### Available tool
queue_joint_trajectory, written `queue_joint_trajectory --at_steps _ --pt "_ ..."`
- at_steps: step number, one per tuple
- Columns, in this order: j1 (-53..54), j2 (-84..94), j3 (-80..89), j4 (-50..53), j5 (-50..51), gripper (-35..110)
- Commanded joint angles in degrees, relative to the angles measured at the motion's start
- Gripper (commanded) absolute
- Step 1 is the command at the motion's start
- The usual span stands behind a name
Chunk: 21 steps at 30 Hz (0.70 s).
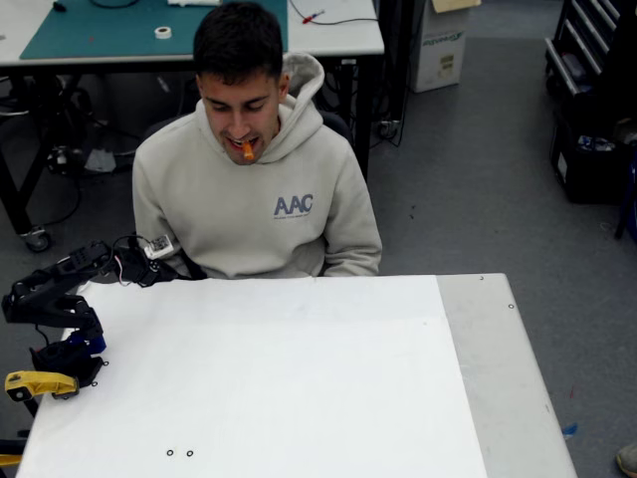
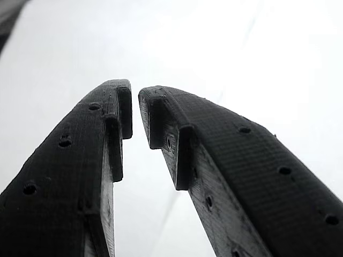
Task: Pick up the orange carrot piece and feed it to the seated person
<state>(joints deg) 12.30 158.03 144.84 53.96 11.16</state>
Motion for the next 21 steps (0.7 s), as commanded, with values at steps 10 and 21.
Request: queue_joint_trajectory --at_steps 10,21 --pt "-3.9 20.7 21.9 0.1 0.3 -2" --pt "-8.5 21.8 24.0 4.4 0.3 -2"
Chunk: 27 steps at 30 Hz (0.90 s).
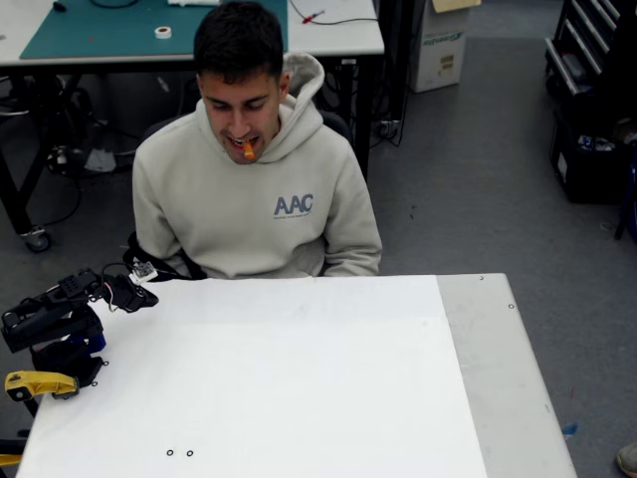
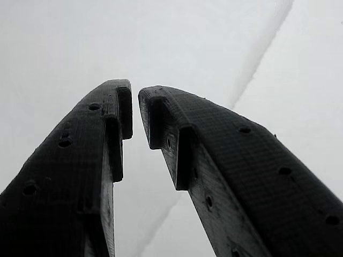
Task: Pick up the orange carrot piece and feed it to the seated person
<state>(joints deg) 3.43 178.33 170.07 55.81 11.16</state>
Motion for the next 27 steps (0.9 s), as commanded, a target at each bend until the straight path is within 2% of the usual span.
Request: queue_joint_trajectory --at_steps 1,9,27 --pt "0.4 1.7 -1.3 4.0 0.3 -2" --pt "0.3 11.2 -2.2 10.5 -1.3 -2" --pt "0.4 10.8 -2.1 11.0 -2.0 -2"
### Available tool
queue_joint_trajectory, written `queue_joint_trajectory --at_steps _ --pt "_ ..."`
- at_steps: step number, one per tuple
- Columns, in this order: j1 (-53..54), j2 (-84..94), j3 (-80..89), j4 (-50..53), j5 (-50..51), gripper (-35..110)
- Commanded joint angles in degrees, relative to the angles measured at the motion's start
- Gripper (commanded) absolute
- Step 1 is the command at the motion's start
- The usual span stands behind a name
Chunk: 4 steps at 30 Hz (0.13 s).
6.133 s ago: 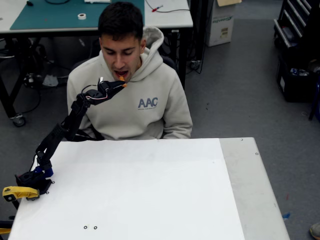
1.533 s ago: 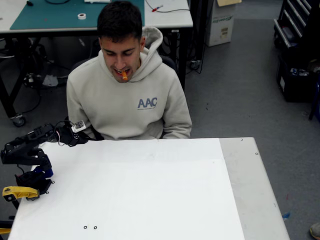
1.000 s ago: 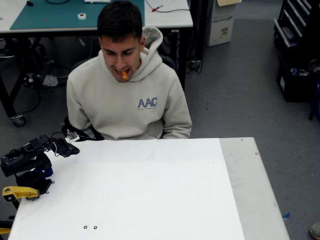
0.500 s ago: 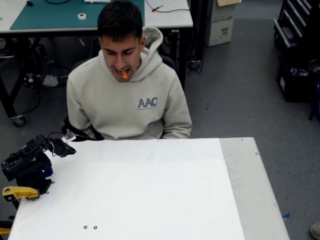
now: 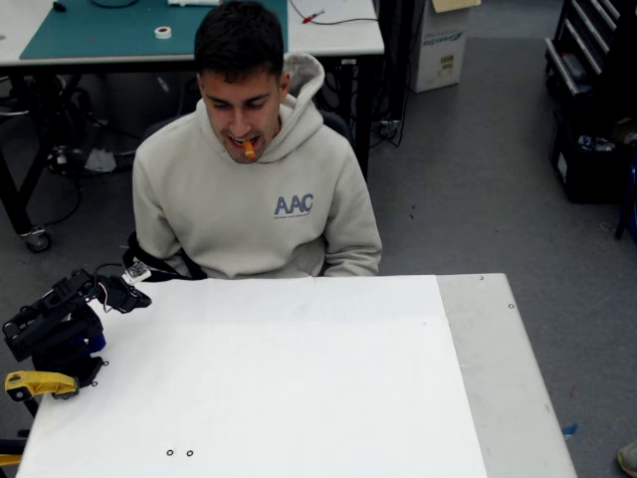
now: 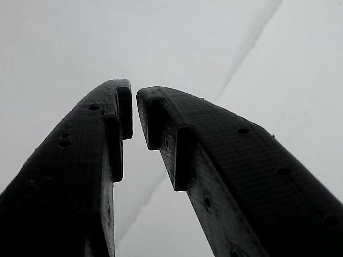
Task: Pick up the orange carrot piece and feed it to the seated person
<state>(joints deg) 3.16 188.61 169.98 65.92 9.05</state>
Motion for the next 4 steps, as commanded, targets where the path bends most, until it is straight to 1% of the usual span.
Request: queue_joint_trajectory --at_steps 1,4 --pt "0.6 0.5 -2.0 0.9 0.1 -2" --pt "0.6 0.5 -2.0 0.8 0.1 -2"
